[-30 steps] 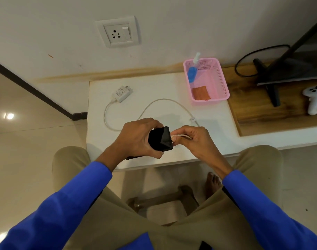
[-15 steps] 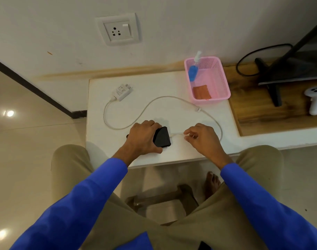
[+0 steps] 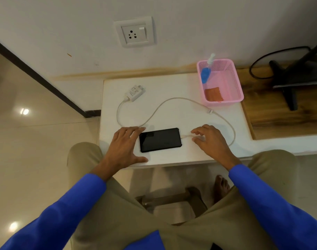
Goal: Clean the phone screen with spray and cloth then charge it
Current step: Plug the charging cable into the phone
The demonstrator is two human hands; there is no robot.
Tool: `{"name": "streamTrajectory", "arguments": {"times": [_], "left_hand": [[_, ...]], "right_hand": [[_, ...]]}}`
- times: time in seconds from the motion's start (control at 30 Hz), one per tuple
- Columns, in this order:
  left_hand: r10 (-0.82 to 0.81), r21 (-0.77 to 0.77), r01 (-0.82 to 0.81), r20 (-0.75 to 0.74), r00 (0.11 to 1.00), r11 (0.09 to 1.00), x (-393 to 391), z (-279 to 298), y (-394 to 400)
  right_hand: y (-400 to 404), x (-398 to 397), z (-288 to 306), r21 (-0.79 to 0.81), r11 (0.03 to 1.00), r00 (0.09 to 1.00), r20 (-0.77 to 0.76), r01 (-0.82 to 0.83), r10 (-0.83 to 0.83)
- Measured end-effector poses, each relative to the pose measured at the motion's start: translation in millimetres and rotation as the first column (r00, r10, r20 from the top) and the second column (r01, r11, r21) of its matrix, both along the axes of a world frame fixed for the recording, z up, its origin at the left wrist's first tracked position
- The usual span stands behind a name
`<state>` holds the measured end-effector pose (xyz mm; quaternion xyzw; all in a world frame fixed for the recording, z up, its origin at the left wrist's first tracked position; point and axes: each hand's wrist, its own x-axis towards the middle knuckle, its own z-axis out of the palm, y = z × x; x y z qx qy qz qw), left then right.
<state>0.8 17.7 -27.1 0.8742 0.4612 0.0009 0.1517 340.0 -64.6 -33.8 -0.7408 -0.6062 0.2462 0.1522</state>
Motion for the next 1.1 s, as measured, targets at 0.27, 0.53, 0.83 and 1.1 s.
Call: {"name": "streamTrajectory", "arguments": {"times": [0.27,0.53,0.83,1.1], "left_hand": [[0.19,-0.193,-0.18,0.033,0.981,0.964,-17,-6,-2],[0.203,-0.271,-0.166,0.115,0.972,0.948,-13,-15,8],[0.242,-0.314,-0.176,0.186,0.952,0.933,-11,-20,11],[0.23,-0.386,-0.148,0.177,0.957,0.911,-17,-9,14]], "right_hand": [[11,-19,6,-0.015,0.987,0.976,0.147,-0.159,0.159],[18,-27,4,-0.021,0.988,0.976,0.152,-0.153,0.154],[15,-30,0,0.012,0.988,0.979,0.139,-0.154,0.151],[19,-36,6,-0.059,0.99,0.978,0.161,-0.124,0.132]]}}
